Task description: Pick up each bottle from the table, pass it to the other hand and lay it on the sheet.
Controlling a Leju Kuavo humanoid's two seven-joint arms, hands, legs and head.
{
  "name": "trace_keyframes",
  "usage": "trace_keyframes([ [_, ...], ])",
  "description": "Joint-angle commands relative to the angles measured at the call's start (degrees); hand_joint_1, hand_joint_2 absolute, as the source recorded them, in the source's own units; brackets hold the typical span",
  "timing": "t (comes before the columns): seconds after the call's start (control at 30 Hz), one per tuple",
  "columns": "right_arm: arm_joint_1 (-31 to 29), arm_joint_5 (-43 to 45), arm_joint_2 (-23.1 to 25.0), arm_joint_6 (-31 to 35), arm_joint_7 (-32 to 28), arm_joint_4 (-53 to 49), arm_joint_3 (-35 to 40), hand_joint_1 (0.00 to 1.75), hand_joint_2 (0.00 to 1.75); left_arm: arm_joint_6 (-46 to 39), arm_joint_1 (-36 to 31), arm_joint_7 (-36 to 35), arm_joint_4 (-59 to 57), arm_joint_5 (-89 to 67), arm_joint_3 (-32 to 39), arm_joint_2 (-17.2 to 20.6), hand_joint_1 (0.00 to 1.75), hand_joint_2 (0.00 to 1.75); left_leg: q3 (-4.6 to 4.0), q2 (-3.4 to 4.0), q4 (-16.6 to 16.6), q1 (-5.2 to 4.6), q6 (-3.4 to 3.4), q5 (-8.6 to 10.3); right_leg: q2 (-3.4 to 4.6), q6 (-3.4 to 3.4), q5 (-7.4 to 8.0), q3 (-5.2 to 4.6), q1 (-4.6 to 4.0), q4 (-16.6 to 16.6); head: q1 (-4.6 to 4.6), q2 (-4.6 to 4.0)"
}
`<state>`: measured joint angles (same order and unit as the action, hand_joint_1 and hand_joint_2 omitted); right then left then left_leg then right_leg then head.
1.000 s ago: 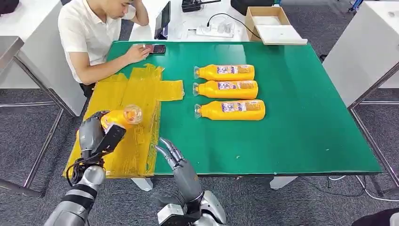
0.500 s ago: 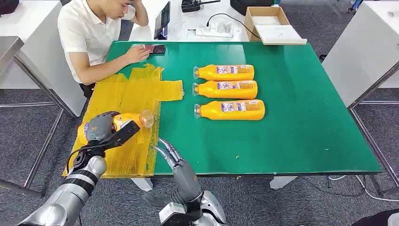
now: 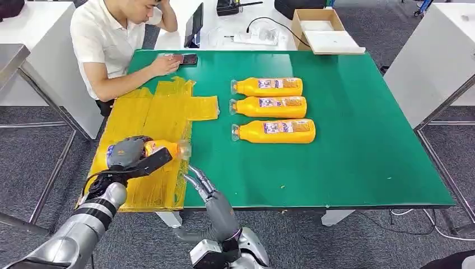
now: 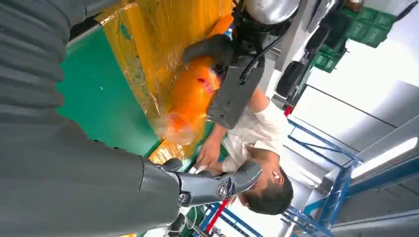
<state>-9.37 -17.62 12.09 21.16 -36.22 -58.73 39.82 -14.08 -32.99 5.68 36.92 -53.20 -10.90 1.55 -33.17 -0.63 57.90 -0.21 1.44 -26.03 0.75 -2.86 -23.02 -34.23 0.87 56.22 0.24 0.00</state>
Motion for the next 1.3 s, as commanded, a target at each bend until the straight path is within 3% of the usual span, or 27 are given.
trace_keyframes([
  [0.03, -0.01, 0.45, 0.99, -0.55, -0.45, 5.83, -0.85, 0.00, 1.75, 8.42, -1.43, -1.74, -6.84, -1.26, -7.45, 0.88, 0.00, 1.75, 0.21, 0.10, -0.10, 0.06, -0.09, -0.03, -0.02, 0.11, -0.01, 0.21, -0.07, -0.12, 0.00, 0.00],
  [0.23, 0.03, 0.37, 1.34, -0.04, -0.68, 7.24, -1.60, 0.00, 1.75, 8.64, -1.01, -4.10, -6.50, -2.47, -8.84, 1.14, 0.00, 1.75, 0.35, -0.06, -0.16, 0.03, -0.11, -0.01, -0.10, 0.13, -0.01, 0.38, -0.04, -0.14, 0.00, 0.00],
  [0.5, 0.05, 0.15, 1.45, 0.09, -0.70, 7.96, -1.63, 0.00, 1.75, 10.16, -0.39, -2.12, -5.28, 0.84, -6.88, 1.33, 0.00, 1.75, 0.39, -0.05, -0.12, 0.01, -0.07, -0.02, -0.06, 0.09, 0.00, 0.41, -0.01, -0.09, 0.00, -0.02],
  [0.67, -0.46, 0.18, 1.87, 0.05, -1.69, 9.66, -1.48, 0.00, 1.75, 18.86, 2.28, 6.89, -0.91, 12.73, -2.35, 2.06, 0.00, 1.75, 0.47, 0.06, -0.16, 0.01, -0.08, -0.02, 0.05, 0.11, 0.02, 0.47, -0.01, -0.12, -0.02, 0.00],
  [0.8, -0.75, 0.24, 1.95, 0.53, -2.64, 10.90, -1.24, 0.00, 1.75, 22.42, 8.16, 13.89, 10.28, 25.35, 0.15, 2.32, 0.00, 1.75, 0.56, -0.06, -0.19, -0.01, -0.08, -0.01, -0.06, 0.11, 0.02, 0.58, 0.01, -0.15, 0.00, 0.00],
  [0.93, -0.07, -0.43, 1.30, 1.02, -2.86, 10.25, -1.35, 0.00, 1.75, 12.41, 15.61, 18.74, 26.25, 34.94, 3.69, -2.24, 0.00, 1.75, 0.40, -0.16, -0.10, -0.01, -0.02, -0.02, -0.21, 0.06, -0.03, 0.47, 0.02, -0.08, 0.02, 0.00],
  [0.97, 0.06, -0.46, 1.21, 1.04, -3.16, 10.27, -1.43, 0.00, 1.75, 13.10, 17.01, 19.18, 29.40, 39.02, 4.67, -3.10, 0.00, 1.75, 0.41, -0.09, -0.09, 0.03, -0.05, -0.05, -0.21, 0.09, -0.04, 0.47, -0.03, -0.11, 0.02, 0.00],
  [1.3, 1.16, -0.89, 0.96, 2.26, -3.29, 9.25, -2.24, 0.00, 1.75, 15.00, 21.32, 19.73, 36.06, 45.60, 4.04, -2.57, 0.00, 1.75, 0.05, -0.12, -0.07, 0.02, -0.06, -0.04, -0.18, 0.09, -0.07, 0.07, -0.03, -0.08, 0.00, 0.00],
])
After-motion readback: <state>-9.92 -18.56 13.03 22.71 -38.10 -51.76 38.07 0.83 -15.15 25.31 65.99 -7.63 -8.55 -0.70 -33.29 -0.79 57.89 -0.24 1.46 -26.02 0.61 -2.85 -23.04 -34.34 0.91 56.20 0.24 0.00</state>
